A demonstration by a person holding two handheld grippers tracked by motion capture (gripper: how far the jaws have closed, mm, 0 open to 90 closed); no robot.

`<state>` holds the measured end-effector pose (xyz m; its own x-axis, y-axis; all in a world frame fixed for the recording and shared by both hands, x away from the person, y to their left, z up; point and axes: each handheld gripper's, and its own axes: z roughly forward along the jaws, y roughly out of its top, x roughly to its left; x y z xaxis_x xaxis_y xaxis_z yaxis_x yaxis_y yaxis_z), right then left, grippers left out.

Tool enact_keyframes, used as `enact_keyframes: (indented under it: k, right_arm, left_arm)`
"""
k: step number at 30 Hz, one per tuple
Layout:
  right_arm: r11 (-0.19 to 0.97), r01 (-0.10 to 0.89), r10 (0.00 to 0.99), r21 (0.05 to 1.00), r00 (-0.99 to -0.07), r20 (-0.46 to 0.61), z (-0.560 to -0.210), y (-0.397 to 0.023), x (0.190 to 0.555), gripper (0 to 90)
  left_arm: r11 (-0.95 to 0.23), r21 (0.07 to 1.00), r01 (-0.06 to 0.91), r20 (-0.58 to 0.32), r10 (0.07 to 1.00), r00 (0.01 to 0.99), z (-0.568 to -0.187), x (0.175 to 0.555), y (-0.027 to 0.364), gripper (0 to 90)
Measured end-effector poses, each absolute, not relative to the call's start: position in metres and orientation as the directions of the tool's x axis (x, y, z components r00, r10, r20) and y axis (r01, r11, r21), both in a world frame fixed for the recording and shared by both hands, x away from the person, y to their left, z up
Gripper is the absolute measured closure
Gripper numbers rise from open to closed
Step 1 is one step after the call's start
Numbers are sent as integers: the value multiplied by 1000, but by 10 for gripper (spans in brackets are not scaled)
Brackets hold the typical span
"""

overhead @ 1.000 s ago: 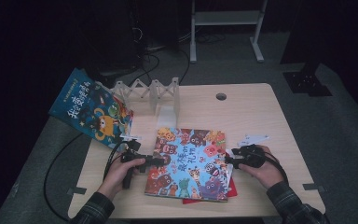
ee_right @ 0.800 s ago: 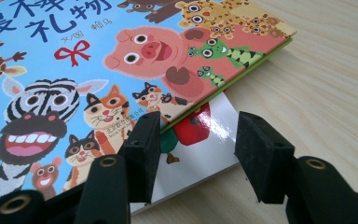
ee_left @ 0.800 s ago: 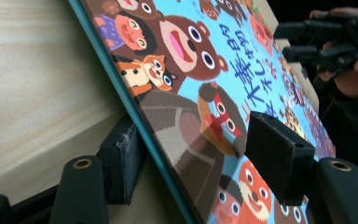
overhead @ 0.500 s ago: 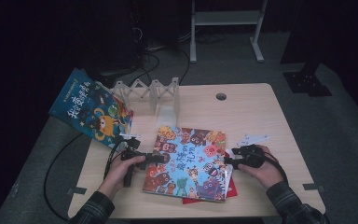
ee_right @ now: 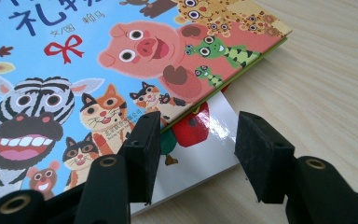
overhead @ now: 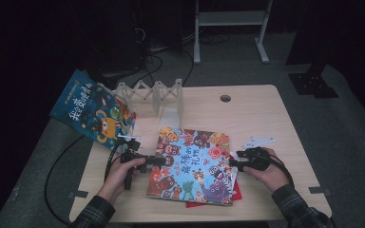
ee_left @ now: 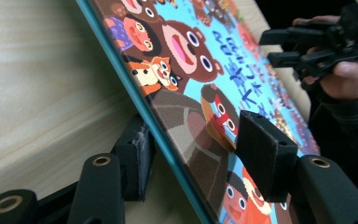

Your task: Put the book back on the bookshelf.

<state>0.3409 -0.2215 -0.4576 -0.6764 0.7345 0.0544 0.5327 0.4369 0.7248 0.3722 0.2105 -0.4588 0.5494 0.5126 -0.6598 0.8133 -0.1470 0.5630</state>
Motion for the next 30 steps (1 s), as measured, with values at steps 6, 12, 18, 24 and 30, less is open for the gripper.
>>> enact_keyframes:
  k: [6, 12, 18, 24, 30]
  right_arm:
    - [440, 533, 734, 723, -677, 53, -457, -222, 341, 493]
    - [440, 534, 734, 722, -677, 53, -457, -222, 341, 496]
    - [437, 535, 735, 723, -676, 55, -457, -222, 342, 497]
    - [438, 534, 736, 724, -675, 53, -458, -222, 341, 496]
    - [436, 535, 737, 723, -673, 54, -458, -222, 342, 496]
  left_arm:
    - [-141, 582, 801, -664, 487, 568, -450, 374, 211, 464]
    - [-132, 577, 806, -681, 467, 564, -448, 377, 207, 462]
    - [-114, 575, 810, -692, 460, 556, -446, 377, 207, 495]
    - [-90, 560, 823, -710, 460, 533, -439, 378, 207, 574]
    - [-118, 577, 808, -679, 481, 555, -433, 379, 201, 490]
